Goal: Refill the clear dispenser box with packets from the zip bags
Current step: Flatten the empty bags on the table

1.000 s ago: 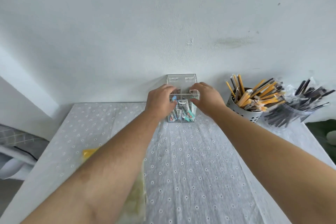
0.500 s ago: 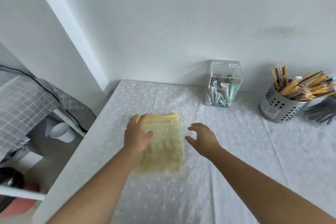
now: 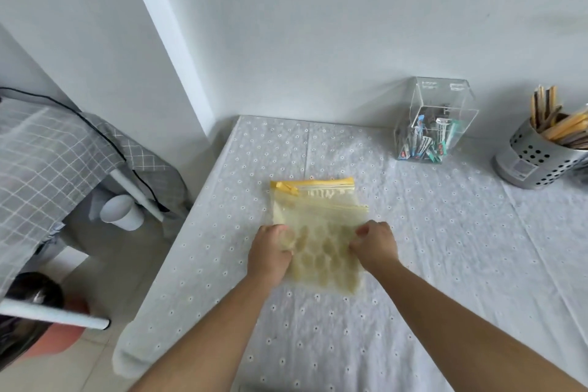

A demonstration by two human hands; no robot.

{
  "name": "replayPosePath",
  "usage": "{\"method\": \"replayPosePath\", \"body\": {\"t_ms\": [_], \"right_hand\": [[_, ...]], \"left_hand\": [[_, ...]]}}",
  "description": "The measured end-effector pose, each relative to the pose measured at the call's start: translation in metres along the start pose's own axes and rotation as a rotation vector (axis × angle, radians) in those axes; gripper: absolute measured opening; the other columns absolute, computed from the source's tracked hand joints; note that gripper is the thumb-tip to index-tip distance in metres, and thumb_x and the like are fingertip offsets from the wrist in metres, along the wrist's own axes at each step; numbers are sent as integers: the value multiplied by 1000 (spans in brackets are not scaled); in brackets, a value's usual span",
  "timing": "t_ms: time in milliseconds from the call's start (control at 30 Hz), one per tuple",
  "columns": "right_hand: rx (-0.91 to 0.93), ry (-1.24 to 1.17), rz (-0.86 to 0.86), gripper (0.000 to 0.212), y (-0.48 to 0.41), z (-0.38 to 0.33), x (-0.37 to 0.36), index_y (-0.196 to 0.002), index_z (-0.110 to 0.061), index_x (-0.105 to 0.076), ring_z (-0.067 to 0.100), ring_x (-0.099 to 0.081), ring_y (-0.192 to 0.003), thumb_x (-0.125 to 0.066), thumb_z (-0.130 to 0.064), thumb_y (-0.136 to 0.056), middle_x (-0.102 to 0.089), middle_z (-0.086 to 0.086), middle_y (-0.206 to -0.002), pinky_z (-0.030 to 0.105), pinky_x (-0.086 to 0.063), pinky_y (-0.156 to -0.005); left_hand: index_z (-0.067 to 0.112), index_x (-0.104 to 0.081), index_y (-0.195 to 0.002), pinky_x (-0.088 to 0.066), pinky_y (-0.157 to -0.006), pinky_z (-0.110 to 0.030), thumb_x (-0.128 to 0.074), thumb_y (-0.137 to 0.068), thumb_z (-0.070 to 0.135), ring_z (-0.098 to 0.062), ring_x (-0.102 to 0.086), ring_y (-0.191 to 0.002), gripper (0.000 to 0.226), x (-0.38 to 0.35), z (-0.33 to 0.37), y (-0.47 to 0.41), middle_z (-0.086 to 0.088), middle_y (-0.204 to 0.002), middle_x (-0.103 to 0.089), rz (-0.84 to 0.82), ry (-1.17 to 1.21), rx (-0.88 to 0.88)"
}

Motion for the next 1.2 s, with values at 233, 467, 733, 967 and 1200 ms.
{"method": "replayPosePath", "body": {"t_ms": [233, 467, 733, 967, 1200], "right_hand": [[-16, -415, 59, 28, 19, 5, 8, -106, -14, -44, 16, -51, -65, -52, -2, -82, -55, -1, -79, 28, -43, -56], [124, -502, 174, 15, 56, 45, 90, -91, -16, -55, 15, -54, -64, -57, -4, -83, -56, -2, -79, 24, -41, -48], [-17, -570, 402, 24, 150, 232, 211, -91, -24, -66, 19, -57, -68, -67, -3, -79, -60, 4, -86, 26, -47, -60], [-271, -594, 730, 25, 291, 438, 304, -96, -21, -65, 6, -53, -63, -69, -3, -79, -58, 0, -84, 18, -42, -60], [-627, -742, 884, 23, 405, 593, 263, -94, -13, -65, 12, -49, -59, -69, 1, -78, -51, -1, -69, 7, -41, -49]], "left_hand": [[24, -50, -132, -37, -96, -21, -68, -77, 8, -19, -49, -118, 61, 3, 1, 11, -6, -129, -49, -42, 94, 41], [17, -48, -136, -36, -98, -21, -72, -76, 6, -18, -45, -125, 65, -11, 73, 47, -4, -137, -47, -59, 189, -82], [16, -51, -133, -34, -91, -11, -75, -74, 8, -14, -50, -120, 64, -121, 235, 161, -1, -130, -50, -228, 175, -439], [16, -54, -130, -35, -82, -8, -77, -72, 14, -18, -56, -104, 62, -271, 364, 310, 0, -119, -54, -545, 90, -722], [19, -54, -130, -39, -77, -10, -75, -73, 16, -8, -49, -75, 60, -402, 398, 431, 3, -102, -49, -864, -132, -932]]}}
Point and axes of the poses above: each hand's wrist, its own y-axis away from the middle knuckle, its own x-axis out of the back of the hand, z = x × y, the point moved 9 cm from there along -y, towards the middle knuckle
